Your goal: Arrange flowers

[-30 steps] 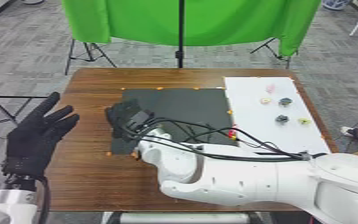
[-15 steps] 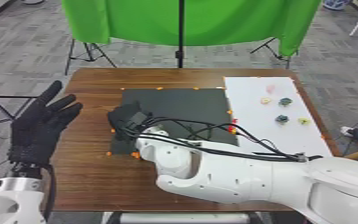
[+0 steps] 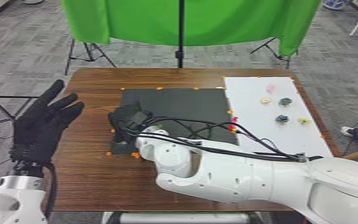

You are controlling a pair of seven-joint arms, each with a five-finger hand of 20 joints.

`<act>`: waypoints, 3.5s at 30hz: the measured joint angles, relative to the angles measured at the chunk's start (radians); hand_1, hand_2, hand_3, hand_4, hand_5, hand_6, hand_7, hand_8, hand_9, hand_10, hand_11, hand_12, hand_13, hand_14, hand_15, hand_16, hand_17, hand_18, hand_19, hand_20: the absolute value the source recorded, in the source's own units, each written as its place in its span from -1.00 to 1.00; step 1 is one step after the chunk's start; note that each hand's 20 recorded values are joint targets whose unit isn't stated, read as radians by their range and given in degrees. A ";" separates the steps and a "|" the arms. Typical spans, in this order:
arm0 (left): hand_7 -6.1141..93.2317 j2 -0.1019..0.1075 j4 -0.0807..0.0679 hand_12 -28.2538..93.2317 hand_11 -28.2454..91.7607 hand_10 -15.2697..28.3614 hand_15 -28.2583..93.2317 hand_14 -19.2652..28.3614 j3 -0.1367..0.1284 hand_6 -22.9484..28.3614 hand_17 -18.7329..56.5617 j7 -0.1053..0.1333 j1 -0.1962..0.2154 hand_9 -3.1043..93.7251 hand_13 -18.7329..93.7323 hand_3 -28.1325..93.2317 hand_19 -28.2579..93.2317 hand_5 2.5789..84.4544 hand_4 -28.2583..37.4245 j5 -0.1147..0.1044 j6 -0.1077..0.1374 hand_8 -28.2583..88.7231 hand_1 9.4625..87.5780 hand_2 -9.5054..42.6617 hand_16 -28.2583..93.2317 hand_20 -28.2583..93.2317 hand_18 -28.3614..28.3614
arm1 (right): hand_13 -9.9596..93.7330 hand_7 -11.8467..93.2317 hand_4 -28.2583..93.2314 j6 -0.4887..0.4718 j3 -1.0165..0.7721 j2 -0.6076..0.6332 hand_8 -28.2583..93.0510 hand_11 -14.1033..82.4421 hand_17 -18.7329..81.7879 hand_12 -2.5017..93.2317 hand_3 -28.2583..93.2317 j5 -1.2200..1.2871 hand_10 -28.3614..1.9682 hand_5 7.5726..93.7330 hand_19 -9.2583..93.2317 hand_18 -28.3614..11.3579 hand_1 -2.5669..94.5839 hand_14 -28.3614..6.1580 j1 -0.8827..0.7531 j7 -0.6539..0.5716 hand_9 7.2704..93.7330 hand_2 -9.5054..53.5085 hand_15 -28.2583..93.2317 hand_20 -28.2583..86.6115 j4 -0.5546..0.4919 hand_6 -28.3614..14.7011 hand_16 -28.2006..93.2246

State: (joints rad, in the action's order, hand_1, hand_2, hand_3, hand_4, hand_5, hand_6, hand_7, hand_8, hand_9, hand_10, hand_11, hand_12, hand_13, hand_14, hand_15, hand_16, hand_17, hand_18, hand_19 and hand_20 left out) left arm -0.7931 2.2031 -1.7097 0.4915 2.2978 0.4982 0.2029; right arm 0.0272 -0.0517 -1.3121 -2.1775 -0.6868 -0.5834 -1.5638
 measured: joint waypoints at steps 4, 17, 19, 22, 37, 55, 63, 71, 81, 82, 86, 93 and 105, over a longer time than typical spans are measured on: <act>-0.64 0.010 0.000 -0.36 -0.18 0.60 0.25 0.98 -0.001 0.16 -0.79 0.003 0.007 -0.23 -0.25 0.79 0.36 -0.21 -0.93 -0.005 0.003 -0.69 -0.65 -0.42 -0.67 -0.41 0.95 | 0.50 -0.51 -1.00 -0.011 -0.005 0.000 -0.74 0.10 -0.08 -0.55 0.62 0.004 0.10 0.42 0.68 -0.86 -0.10 0.09 -0.002 -0.001 0.66 -1.00 0.65 0.28 -0.001 0.43 -0.20; -0.64 -0.064 0.030 -0.36 -0.18 0.60 0.25 0.98 -0.058 0.16 -0.79 -0.076 0.072 -0.23 -0.25 0.79 0.37 -0.21 -0.93 0.019 0.002 -0.69 -0.65 -0.42 -0.67 -0.41 0.95 | 0.41 -0.51 -1.00 -0.016 -0.155 0.045 -0.74 0.02 -0.16 -0.59 0.68 0.026 0.01 0.32 0.60 -0.88 -0.22 0.00 -0.108 -0.021 0.54 -1.00 0.59 0.23 -0.096 0.35 -0.25; -0.64 -0.079 0.035 -0.36 -0.18 0.60 0.25 0.98 -0.062 0.16 -0.79 -0.065 0.100 -0.23 -0.25 0.79 0.37 -0.21 -0.93 0.020 0.002 -0.69 -0.65 -0.42 -0.67 -0.41 0.95 | 0.32 -0.49 -1.00 0.004 -0.178 0.082 -0.75 -0.07 -0.22 -0.62 0.75 0.079 -0.06 0.23 0.57 -0.81 -0.27 -0.06 -0.116 -0.028 0.39 -0.91 0.54 0.19 -0.154 0.36 -0.30; -0.64 -0.090 0.036 -0.36 -0.18 0.60 0.25 0.98 -0.062 0.16 -0.79 -0.050 0.135 -0.23 -0.25 0.79 0.37 -0.21 -0.93 0.019 0.003 -0.69 -0.65 -0.42 -0.67 -0.42 0.95 | 0.20 -0.48 -1.00 0.045 -0.274 0.152 -0.75 -0.16 -0.28 -0.65 0.79 0.192 -0.10 0.08 0.48 -0.79 -0.33 -0.12 -0.151 0.006 0.21 -0.81 0.43 0.13 -0.244 0.35 -0.36; -0.64 -0.074 0.033 -0.36 -0.18 0.60 0.25 0.98 -0.006 0.16 -0.79 0.011 0.161 -0.23 -0.25 0.79 0.37 -0.21 -0.94 0.001 0.012 -0.69 -0.65 -0.42 -0.67 -0.42 0.95 | 0.16 -0.45 -1.00 0.227 -0.539 0.635 -0.77 -0.25 -0.27 -0.66 0.81 0.304 -0.14 0.02 0.53 -0.85 -0.31 -0.15 -0.272 0.128 0.08 -0.88 0.43 0.12 -0.287 0.41 -0.36; -0.64 -0.083 0.032 -0.36 -0.18 0.60 0.25 0.98 0.019 0.16 -0.79 0.018 0.162 -0.23 -0.25 0.79 0.37 -0.21 -0.93 0.003 0.012 -0.69 -0.65 -0.43 -0.67 -0.42 0.95 | 0.13 -0.44 -1.00 0.174 -0.670 0.857 -0.77 -0.33 -0.27 -0.66 0.82 0.163 -0.16 0.01 0.55 -0.93 -0.29 -0.17 -0.531 -0.090 0.00 -1.00 0.46 0.14 -0.175 0.46 -0.38; -0.64 -0.095 0.031 -0.36 -0.18 0.60 0.25 0.98 0.018 0.16 -0.79 0.000 0.150 -0.23 -0.25 0.79 0.37 -0.21 -0.93 0.008 0.012 -0.69 -0.65 -0.42 -0.67 -0.42 0.95 | 0.47 -0.44 -1.00 0.131 -0.692 0.832 -0.77 -0.27 -0.09 -0.63 0.70 0.154 0.12 0.30 0.67 -0.78 0.01 0.28 -0.584 -0.131 0.44 -1.00 0.36 0.26 -0.161 0.54 -0.19; -0.64 -0.094 0.031 -0.36 -0.18 0.60 0.25 0.98 0.018 0.16 -0.79 -0.002 0.146 -0.23 -0.25 0.79 0.37 -0.21 -0.93 0.008 0.012 -0.69 -0.65 -0.42 -0.67 -0.42 0.95 | 0.78 -0.44 -1.00 0.380 -0.441 0.815 -0.51 -0.41 0.12 -0.29 0.45 0.041 0.48 0.87 0.79 -0.64 0.34 0.50 -0.429 -0.224 1.00 -1.00 0.35 0.34 -0.092 0.46 -0.04; -0.64 -0.098 0.031 -0.36 -0.18 0.60 0.25 0.98 0.010 0.16 -0.79 -0.018 0.145 -0.23 -0.25 0.79 0.37 -0.21 -0.93 0.012 0.012 -0.69 -0.65 -0.43 -0.67 -0.42 0.95 | 0.78 -0.43 -1.00 0.409 -0.528 0.807 -0.48 -0.33 0.11 -0.29 0.55 0.011 0.47 0.86 0.81 -0.65 0.27 0.46 -0.513 -0.184 1.00 -1.00 0.40 0.34 -0.150 0.45 -0.08; -0.64 -0.099 0.032 -0.36 -0.18 0.60 0.25 0.98 0.007 0.16 -0.79 -0.020 0.146 -0.23 -0.25 0.79 0.37 -0.21 -0.93 0.013 0.011 -0.69 -0.65 -0.43 -0.67 -0.42 0.95 | 0.78 -0.42 -1.00 0.415 -0.524 0.807 -0.48 -0.32 0.10 -0.29 0.56 0.012 0.45 0.86 0.81 -0.65 0.26 0.46 -0.509 -0.164 1.00 -1.00 0.41 0.34 -0.167 0.44 -0.08; -0.64 -0.102 0.036 -0.36 -0.18 0.60 0.25 0.98 -0.007 0.16 -0.79 -0.024 0.151 -0.23 -0.25 0.79 0.37 -0.21 -0.93 0.018 0.011 -0.69 -0.65 -0.43 -0.68 -0.42 0.95 | 0.75 -0.42 -1.00 0.435 -0.388 0.776 -0.48 -0.30 0.08 -0.28 0.57 0.056 0.41 0.84 0.82 -0.66 0.25 0.41 -0.396 -0.049 1.00 -1.00 0.46 0.35 -0.196 0.44 -0.09; -0.64 -0.102 0.047 -0.36 -0.18 0.60 0.25 0.98 -0.021 0.16 -0.79 -0.023 0.165 -0.23 -0.25 0.79 0.37 -0.21 -0.93 0.025 0.012 -0.69 -0.65 -0.43 -0.68 -0.42 0.94 | 0.71 -0.42 -1.00 0.398 -0.170 0.492 -0.50 -0.29 0.05 -0.27 0.59 0.133 0.40 0.83 0.81 -0.69 0.21 0.36 -0.138 0.109 1.00 -1.00 0.51 0.35 -0.051 0.44 -0.13; -0.64 -0.097 0.028 -0.36 -0.18 0.60 0.25 0.98 -0.001 0.16 -0.79 -0.081 0.060 -0.23 -0.25 0.79 0.37 -0.21 -0.93 0.056 -0.021 -0.69 -0.65 -0.43 -0.67 -0.42 0.94 | 0.69 -0.49 -1.00 0.339 -0.027 0.065 -0.54 -0.11 0.03 -0.41 0.49 0.115 0.33 0.83 0.80 -0.74 0.19 0.35 0.056 0.098 0.93 -1.00 0.55 0.36 0.128 0.50 -0.17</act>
State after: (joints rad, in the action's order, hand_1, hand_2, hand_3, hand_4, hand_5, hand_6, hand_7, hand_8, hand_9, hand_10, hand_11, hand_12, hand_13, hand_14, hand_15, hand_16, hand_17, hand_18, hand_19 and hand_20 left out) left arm -0.8902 2.2316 -1.7104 0.4101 2.3574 0.5544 0.1818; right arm 0.3662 -0.0790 -1.2471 -2.0630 -0.6305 -0.4856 -1.4354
